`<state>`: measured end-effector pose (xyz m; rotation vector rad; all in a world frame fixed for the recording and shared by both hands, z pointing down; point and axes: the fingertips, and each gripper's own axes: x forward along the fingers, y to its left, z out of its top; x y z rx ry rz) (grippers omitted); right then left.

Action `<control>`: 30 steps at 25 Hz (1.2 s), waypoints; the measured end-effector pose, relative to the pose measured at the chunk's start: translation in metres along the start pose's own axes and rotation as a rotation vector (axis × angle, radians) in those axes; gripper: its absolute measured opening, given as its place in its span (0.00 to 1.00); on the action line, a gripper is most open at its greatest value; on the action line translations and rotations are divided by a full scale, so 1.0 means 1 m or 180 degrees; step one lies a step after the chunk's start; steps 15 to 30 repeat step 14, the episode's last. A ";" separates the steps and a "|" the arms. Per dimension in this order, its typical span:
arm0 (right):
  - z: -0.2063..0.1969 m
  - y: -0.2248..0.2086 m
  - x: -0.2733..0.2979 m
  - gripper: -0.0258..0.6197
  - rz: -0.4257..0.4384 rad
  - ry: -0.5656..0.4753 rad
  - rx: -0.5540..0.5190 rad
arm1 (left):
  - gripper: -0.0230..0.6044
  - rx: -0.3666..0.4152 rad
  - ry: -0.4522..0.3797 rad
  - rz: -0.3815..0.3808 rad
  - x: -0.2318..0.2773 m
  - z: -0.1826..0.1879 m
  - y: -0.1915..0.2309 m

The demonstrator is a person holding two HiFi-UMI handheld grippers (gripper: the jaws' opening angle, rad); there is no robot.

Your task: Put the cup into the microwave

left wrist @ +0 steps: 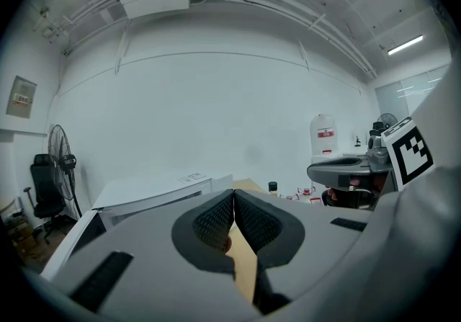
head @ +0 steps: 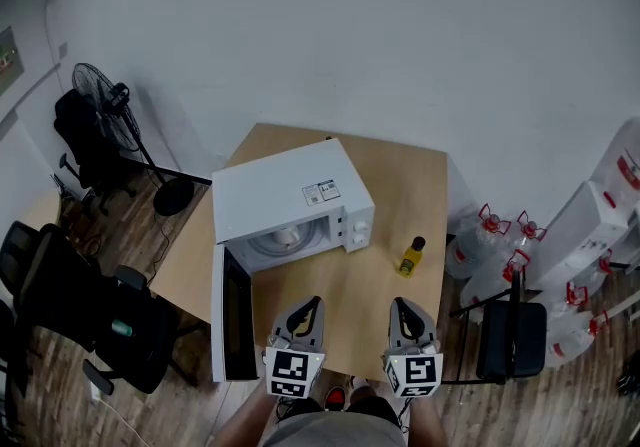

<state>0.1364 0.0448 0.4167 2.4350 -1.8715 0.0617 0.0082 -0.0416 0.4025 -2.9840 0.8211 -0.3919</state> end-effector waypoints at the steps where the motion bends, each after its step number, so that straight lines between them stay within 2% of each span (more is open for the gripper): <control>1: 0.000 0.000 0.001 0.07 0.0006 -0.0005 -0.0002 | 0.08 0.0000 0.0001 0.0002 0.000 0.000 0.001; 30: -0.001 0.002 0.005 0.07 0.0020 0.0013 0.0040 | 0.08 -0.0004 0.0006 -0.0016 0.005 0.000 0.001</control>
